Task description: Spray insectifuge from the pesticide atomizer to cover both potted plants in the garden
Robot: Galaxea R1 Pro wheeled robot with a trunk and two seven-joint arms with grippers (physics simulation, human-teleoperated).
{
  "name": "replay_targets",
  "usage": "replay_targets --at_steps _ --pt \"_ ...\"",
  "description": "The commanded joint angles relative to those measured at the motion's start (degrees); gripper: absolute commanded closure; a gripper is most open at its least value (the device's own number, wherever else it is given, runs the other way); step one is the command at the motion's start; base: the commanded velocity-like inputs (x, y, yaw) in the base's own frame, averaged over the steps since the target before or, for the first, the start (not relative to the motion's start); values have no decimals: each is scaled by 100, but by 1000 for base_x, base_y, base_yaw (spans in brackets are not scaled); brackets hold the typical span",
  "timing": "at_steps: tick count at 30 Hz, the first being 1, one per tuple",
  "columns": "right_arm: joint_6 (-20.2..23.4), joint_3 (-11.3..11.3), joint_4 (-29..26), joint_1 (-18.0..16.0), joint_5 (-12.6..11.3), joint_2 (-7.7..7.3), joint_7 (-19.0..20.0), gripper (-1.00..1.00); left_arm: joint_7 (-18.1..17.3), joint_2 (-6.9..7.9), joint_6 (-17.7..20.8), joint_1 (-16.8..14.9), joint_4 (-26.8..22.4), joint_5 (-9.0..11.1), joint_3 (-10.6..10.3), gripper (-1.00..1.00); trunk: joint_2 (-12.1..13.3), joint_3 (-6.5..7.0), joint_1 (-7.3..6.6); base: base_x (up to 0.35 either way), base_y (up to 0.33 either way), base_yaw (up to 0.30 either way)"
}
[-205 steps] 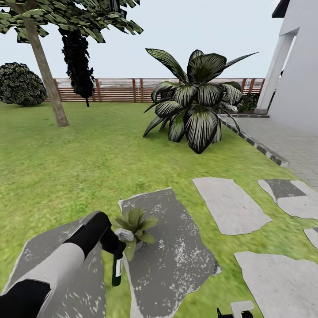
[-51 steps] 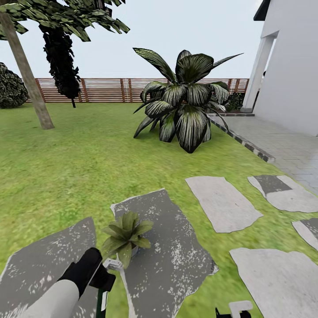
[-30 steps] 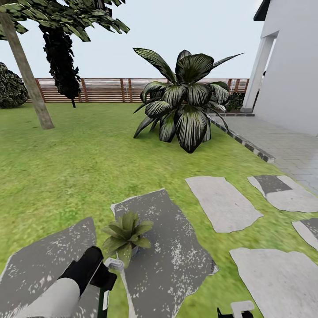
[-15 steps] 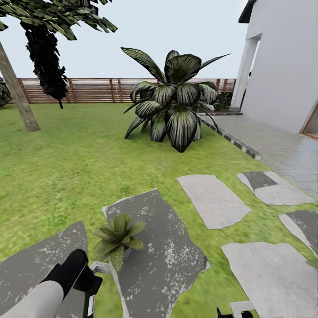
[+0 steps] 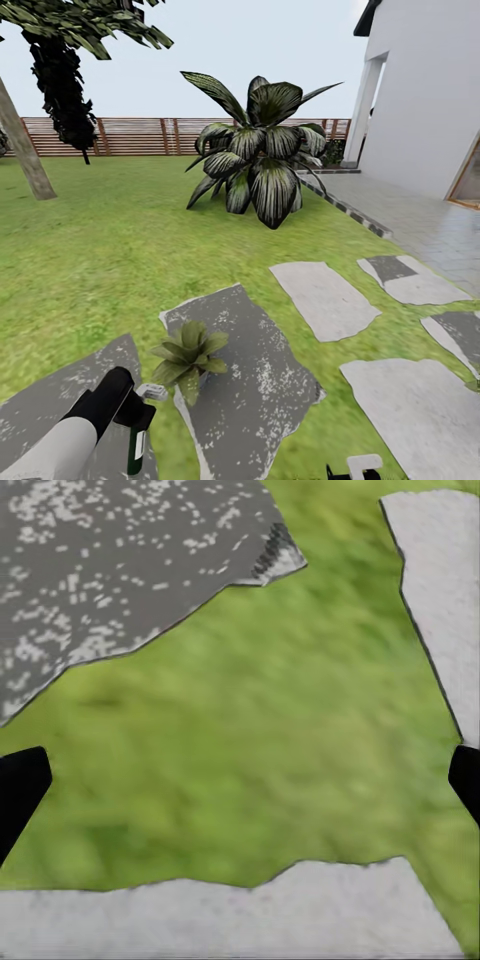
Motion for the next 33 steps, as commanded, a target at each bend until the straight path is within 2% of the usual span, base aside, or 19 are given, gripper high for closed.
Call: replay_targets --at_steps 1,7,9,11,12,14,15,18,20,22,33 --pt "-21 -33 8 -6 61 4 -24 -100 -56 -5 13 1 -21 -63 30 100 -2 -5 -1 54 301 -246" --pt "-19 -33 8 -6 61 12 -22 -100 -47 -12 6 22 -32 -70 11 100 -2 -5 -1 98 303 -260" --pt "-14 -33 12 -6 61 4 -11 -100 -47 -22 5 25 -27 -113 5 100 -2 -5 -1 112 314 -86" --pt "-12 -33 10 -6 63 -10 -9 -100 -47 -24 5 32 -26 -242 4 100 -2 -5 -1 85 324 -19" --pt "-12 -33 9 -6 64 -19 -13 -100 -51 -16 10 27 -26 -310 -110 100 -2 -5 -1 76 325 -2" --pt "-12 -33 10 -6 64 -23 -14 -100 -64 -4 22 20 -26 -319 -371 100 -2 -5 -1 75 313 -1" --pt "-12 -33 9 -6 63 -23 -15 -100 -157 -1 27 13 -27 -320 -567 100 -2 -5 -1 39 214 0" --pt "-12 -33 10 -6 62 -26 -21 -100 -710 21 32 -34 -46 -368 -743 100 -2 -5 -1 13 75 0" --pt "-12 -33 9 -6 62 -27 -23 -100 -1047 36 56 -243 -42 -524 -772 100 -2 -5 -1 3 17 0" --pt "-12 -33 9 -6 56 -20 -29 -100 -1159 25 83 -425 -36 -661 -777 100 -2 -5 -1 1 4 0" --pt "-12 -33 8 -6 53 -14 -24 -100 -1201 13 86 -468 12 -707 -793 100 -2 -5 -1 0 5 -23"
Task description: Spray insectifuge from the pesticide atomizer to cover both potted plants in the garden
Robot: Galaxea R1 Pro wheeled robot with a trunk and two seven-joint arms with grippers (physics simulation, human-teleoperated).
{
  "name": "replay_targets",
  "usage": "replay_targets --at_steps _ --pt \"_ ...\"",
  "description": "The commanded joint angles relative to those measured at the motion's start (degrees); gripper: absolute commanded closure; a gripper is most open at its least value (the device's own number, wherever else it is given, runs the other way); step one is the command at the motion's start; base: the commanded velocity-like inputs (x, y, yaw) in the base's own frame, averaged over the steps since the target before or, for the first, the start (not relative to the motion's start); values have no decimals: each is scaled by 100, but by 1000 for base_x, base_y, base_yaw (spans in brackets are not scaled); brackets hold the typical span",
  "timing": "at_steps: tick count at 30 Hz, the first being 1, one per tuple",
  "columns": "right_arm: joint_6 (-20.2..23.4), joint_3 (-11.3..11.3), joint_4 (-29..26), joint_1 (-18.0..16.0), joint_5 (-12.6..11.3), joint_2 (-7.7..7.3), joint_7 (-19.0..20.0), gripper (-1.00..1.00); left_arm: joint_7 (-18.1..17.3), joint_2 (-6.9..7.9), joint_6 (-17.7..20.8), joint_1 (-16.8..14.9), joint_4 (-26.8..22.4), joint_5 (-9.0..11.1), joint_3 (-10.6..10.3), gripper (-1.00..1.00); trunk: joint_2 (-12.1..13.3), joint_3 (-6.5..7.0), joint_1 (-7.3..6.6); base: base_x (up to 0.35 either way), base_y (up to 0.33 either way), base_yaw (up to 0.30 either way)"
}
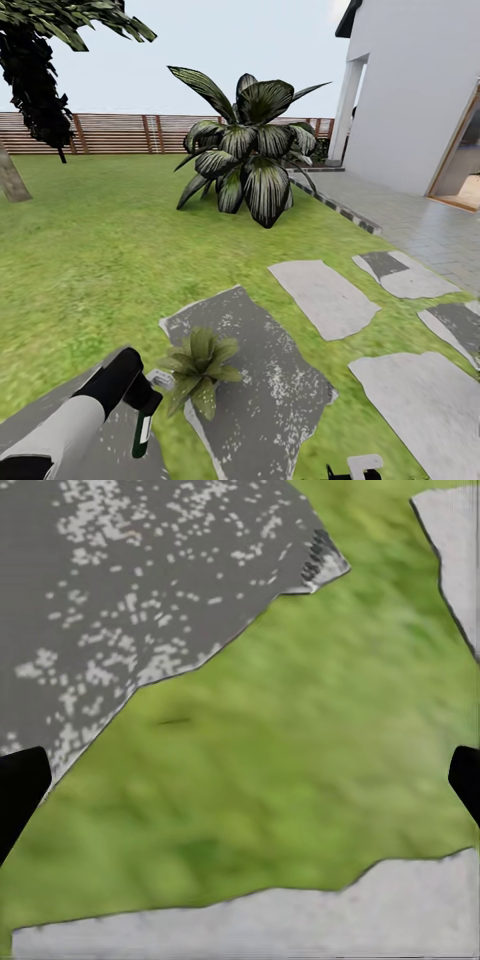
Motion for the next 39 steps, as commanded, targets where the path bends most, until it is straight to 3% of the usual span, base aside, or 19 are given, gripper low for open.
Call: replay_targets --at_steps 1,11,15,17,20,24,39 --pt "-20 -34 8 -5 60 2 -22 -100 -50 4 6 16 3 -39 -38 100 -2 -5 -1 0 32 -206" --pt "-20 -34 8 -5 61 2 -22 -100 -53 24 5 33 16 -32 -18 100 -2 -5 -1 0 2 -261" --pt "-23 -34 8 -5 62 2 -22 -100 -406 31 11 -45 -44 -40 -15 100 -2 -5 -1 0 0 -151" --pt "-26 -34 8 -5 67 2 -22 -100 -658 43 14 -138 -56 -166 -21 100 -2 -5 -1 0 0 -26" --pt "-26 -34 8 -5 69 2 -22 -100 -746 42 16 -182 -49 -432 -17 100 -2 -5 -1 0 0 -6" --pt "-29 -34 8 -5 69 2 -22 -100 -760 26 11 -146 -48 -522 -28 100 -2 -5 -1 -37 36 -1" --pt "-26 -34 8 -5 69 9 -22 -100 -754 -27 7 -129 20 -530 -41 100 -2 -5 -1 -56 274 -32"
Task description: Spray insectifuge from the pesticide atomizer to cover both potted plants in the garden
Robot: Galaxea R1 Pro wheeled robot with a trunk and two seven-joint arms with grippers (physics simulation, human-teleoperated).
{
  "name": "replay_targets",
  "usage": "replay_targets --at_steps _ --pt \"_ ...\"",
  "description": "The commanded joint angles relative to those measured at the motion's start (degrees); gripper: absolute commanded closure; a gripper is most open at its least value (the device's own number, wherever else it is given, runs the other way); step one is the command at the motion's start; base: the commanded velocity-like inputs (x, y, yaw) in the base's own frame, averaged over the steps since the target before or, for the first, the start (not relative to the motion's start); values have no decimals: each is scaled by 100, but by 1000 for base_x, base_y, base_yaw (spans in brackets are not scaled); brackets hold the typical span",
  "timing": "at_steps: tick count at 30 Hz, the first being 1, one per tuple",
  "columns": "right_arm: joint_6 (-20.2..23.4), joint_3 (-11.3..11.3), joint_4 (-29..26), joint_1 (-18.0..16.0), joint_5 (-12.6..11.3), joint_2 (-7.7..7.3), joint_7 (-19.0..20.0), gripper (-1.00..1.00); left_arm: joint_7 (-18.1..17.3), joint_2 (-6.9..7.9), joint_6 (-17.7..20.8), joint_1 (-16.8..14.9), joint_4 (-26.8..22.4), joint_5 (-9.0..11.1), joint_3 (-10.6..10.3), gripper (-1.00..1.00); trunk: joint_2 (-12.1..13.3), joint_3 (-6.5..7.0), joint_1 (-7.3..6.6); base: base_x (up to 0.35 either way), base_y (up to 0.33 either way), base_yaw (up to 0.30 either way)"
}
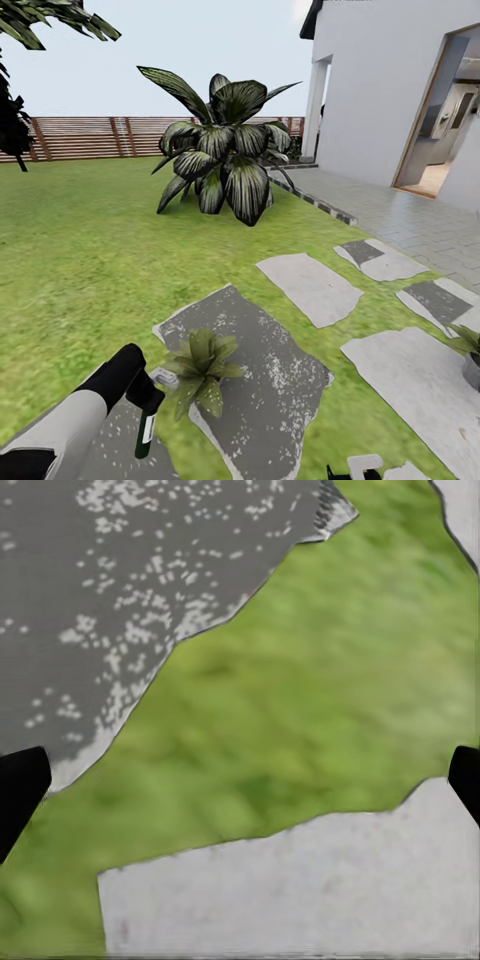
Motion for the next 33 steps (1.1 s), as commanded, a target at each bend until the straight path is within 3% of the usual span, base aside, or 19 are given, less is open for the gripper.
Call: replay_targets --at_steps 1,7,11,26,33 --pt "-22 -33 8 -5 61 2 -24 -100 -48 6 13 3 -10 -32 -26 100 -2 -5 -1 0 293 -227" --pt "-18 -33 8 -5 61 3 -24 -100 -30 10 -21 25 5 -32 -12 100 -2 -5 -1 0 75 -254" --pt "-21 -33 8 -5 61 4 -13 -100 -29 10 -58 225 9 -30 -11 100 -2 -5 -1 0 2 -216" --pt "-15 -33 8 -5 69 -19 -12 -100 -4 124 -78 350 220 -32 49 100 -2 -5 -1 -7 2 -10" --pt "-15 -33 8 -5 69 -6 -21 -100 -3 99 -78 350 205 -31 38 100 -2 -5 -1 -250 197 -9"
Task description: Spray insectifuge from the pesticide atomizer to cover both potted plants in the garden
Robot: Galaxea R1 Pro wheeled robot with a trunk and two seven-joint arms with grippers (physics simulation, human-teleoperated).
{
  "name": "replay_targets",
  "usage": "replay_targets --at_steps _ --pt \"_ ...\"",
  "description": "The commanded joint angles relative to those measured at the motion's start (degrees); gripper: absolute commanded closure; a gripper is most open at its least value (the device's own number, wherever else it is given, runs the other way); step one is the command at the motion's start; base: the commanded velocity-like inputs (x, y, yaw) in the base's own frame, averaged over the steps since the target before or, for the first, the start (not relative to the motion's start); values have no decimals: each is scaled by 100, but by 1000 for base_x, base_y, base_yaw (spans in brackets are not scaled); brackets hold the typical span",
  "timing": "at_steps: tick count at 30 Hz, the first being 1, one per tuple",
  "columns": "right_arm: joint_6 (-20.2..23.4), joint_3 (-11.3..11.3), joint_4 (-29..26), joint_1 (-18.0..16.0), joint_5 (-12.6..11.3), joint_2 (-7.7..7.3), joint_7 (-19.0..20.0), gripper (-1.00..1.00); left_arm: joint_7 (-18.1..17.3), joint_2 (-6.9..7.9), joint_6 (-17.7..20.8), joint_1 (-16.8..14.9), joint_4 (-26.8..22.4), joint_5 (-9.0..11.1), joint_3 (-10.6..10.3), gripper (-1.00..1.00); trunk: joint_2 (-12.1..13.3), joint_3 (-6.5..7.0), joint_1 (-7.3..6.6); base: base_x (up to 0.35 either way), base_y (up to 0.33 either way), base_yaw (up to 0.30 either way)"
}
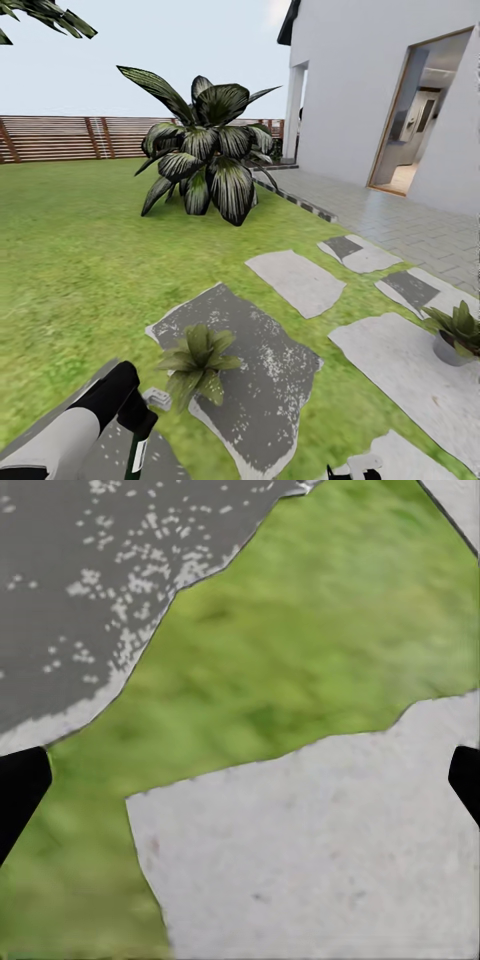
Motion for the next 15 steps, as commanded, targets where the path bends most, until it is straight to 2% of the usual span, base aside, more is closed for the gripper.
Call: replay_targets --at_steps 1,4,7,15 --pt "-21 -33 7 -5 61 2 -22 -100 -50 4 16 -1 -6 -33 -22 100 -2 -5 -4 -273 232 -147" --pt "-21 -33 7 -5 61 2 -24 -100 -50 3 16 -3 -41 -26 -7 100 -2 -5 -4 -266 234 -227" --pt "-21 -33 7 -5 61 2 -23 -100 -50 -24 16 -2 -37 -27 -22 100 -2 -5 -4 -89 201 -259" --pt "-21 -33 7 -5 61 7 -26 -100 -50 -79 16 -3 -65 -23 -19 100 -2 -5 -4 -5 17 -261"
